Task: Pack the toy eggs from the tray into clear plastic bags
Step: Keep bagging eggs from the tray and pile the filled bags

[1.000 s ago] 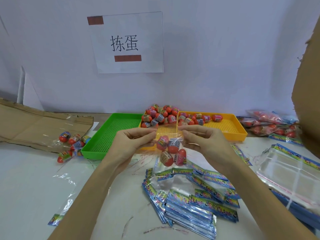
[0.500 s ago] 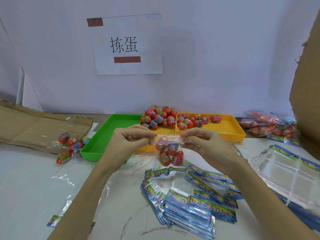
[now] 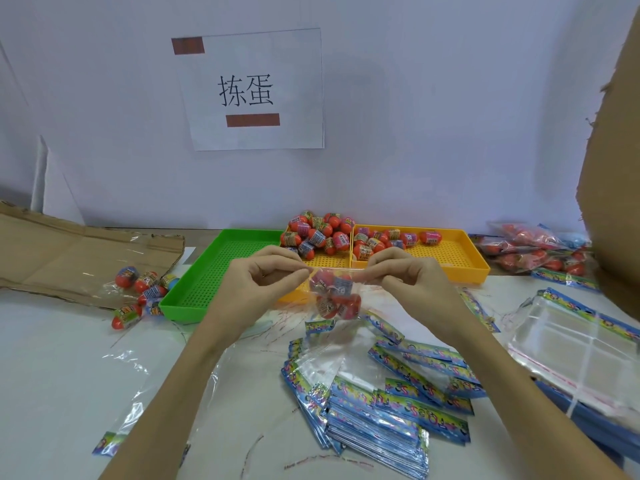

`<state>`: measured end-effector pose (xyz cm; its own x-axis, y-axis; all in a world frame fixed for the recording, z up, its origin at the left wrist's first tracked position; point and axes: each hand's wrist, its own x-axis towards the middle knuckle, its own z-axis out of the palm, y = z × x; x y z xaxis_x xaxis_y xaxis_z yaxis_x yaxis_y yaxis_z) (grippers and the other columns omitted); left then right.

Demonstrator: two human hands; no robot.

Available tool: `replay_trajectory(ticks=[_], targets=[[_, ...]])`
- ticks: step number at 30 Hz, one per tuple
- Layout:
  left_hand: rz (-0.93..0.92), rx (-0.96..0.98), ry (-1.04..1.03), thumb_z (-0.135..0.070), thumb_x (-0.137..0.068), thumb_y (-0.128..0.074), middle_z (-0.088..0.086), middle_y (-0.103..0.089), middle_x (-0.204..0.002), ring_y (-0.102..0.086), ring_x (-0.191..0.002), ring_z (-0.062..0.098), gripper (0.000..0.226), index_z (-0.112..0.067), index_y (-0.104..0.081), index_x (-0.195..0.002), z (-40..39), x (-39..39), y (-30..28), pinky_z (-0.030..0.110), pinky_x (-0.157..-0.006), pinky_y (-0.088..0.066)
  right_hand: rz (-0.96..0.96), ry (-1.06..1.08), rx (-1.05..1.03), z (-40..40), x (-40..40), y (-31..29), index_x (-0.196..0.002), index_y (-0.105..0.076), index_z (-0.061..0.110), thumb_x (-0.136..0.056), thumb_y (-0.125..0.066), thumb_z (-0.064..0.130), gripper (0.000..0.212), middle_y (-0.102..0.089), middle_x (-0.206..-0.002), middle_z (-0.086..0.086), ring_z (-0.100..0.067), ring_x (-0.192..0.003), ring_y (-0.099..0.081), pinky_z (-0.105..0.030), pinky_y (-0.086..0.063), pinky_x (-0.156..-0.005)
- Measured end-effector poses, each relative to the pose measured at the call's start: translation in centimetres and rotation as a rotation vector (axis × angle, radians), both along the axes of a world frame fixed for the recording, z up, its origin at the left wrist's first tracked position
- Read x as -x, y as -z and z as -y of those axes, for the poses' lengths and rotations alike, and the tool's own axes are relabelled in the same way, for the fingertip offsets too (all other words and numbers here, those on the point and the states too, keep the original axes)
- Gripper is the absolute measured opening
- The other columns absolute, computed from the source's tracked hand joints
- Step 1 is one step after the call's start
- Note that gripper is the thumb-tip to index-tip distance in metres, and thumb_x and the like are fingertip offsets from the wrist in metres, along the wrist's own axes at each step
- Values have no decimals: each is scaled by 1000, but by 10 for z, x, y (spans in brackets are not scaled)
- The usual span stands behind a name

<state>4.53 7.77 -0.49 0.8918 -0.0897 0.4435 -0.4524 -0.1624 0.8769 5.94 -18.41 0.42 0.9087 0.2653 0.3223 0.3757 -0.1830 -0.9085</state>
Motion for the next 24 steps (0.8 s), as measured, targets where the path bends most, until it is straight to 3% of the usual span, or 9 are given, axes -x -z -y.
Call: replay_trajectory(ticks=[7,11,14,18,22,24], targets=[[-6,23,-1,-9,-80,-86,6,-74,-102,-74,-90,18,11,-8,-83,-91,1,-4,4,20,-86,-57,-4,-12,-111,-1,-1,3,-86,-85,9,-94,-62,-11,31,-71,-99,-2,-17,-100,-68,-25,-58,-89],[-40,32,13,-23,-78,-88,5,-77,-95,-72,-88,17,13,-20,-81,-89,-1,-2,2,22,-83,-58,-20,-34,-194,-2,-2,6,-89,-84,5,-94,-52,-17,39,-71,-102,-3,-19,-102,-70,-27,-59,-90],[-74,48,30,-25,-79,-88,3,-77,-96,-73,-92,17,22,-25,-79,-100,-1,0,0,23,-86,-59,-31,-46,-266,-3,-3,8,-89,-83,3,-94,-48,-18,41,-71,-108,-10,-24,-106,-70,-31,-60,-92],[-177,97,60,-29,-84,-83,7,-78,-107,-76,-102,27,28,-26,-79,-111,1,3,-2,34,-90,-61,-42,-58,-357,-6,-4,10,-92,-82,1,-96,-48,-16,39,-69,-114,-21,-32,-110,-69,-35,-61,-92],[-217,92,26,-22,-88,-81,9,-81,-102,-77,-99,29,15,-21,-83,-103,6,2,0,30,-88,-63,-93,-83,-390,-10,-2,10,-96,-83,5,-100,-51,-10,35,-74,-113,-17,-29,-110,-72,-32,-59,-94],[-240,108,9,-25,-86,-82,11,-81,-101,-77,-100,31,15,-21,-83,-100,8,1,0,38,-91,-62,-141,-82,-414,-13,-1,10,-97,-83,12,-101,-56,-2,31,-77,-110,-12,-25,-109,-73,-29,-59,-93]])
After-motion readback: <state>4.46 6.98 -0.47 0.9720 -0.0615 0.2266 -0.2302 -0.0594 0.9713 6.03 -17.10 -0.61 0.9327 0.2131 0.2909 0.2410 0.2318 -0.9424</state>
